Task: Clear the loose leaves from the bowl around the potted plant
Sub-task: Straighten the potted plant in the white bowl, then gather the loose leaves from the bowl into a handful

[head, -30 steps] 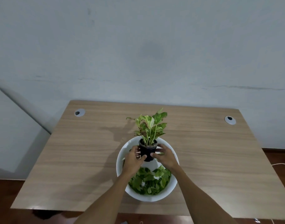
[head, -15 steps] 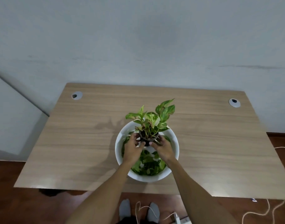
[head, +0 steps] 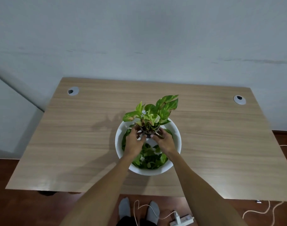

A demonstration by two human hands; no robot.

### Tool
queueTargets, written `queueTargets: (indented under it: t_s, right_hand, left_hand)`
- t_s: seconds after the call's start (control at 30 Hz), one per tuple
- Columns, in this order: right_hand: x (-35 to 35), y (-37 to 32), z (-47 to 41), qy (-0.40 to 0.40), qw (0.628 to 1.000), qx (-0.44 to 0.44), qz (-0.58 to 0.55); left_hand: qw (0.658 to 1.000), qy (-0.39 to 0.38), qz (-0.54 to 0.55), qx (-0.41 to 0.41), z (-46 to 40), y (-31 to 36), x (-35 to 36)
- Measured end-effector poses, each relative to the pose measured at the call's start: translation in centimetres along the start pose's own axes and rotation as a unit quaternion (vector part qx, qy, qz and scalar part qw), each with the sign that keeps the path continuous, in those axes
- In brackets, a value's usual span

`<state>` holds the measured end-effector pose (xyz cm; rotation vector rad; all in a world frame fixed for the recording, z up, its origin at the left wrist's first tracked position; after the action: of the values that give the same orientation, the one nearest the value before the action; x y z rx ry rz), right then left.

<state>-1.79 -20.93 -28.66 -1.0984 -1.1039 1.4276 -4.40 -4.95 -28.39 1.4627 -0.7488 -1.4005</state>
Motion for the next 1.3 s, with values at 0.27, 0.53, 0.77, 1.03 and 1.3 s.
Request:
queueTargets:
  t_s: [0.27,0.53,0.77,1.03,1.3]
  right_hand:
    - [-0.8,0.6,-0.9,0.020,1.000,0.006,0.011]
    - [-1.6,0.8,-0.2,0.058,0.997,0.020,0.040]
    - [-4.6,0.2,2.8,0.142,0.979,-0.029,0.141]
    - [-3.8,4.9,4.5,0.003,0.886,-0.092,0.454]
    - [-3.4,10.9,7.0,-0.093,0.857,-0.025,0.506]
  left_hand:
    - [1.000,-0.007,0.002,-0.016,-1.5,-0.5,0.9]
    - [1.000,-0.009,-0.020,-0.004,-1.5,0.5,0.5]
    - [0.978,0.019,-0.192,0.084,-0.5,0.3,-2.7]
    - [0.878,-0.133,-0.430,0.161,2.4,-1.1,1.2]
    - [0.838,-0.199,-0.490,0.134,4.9,-6.6,3.3]
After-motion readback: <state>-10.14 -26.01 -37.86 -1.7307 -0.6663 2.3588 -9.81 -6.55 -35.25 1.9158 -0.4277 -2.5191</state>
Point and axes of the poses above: each hand's wrist, its own z-axis away from the middle knuckle, its own x-axis out of the palm, y = z × x, the point moved 8 cm from there along -z, towards the middle knuckle, and after that the axes turned 5 degrees about -z, right-handed, at the moved point
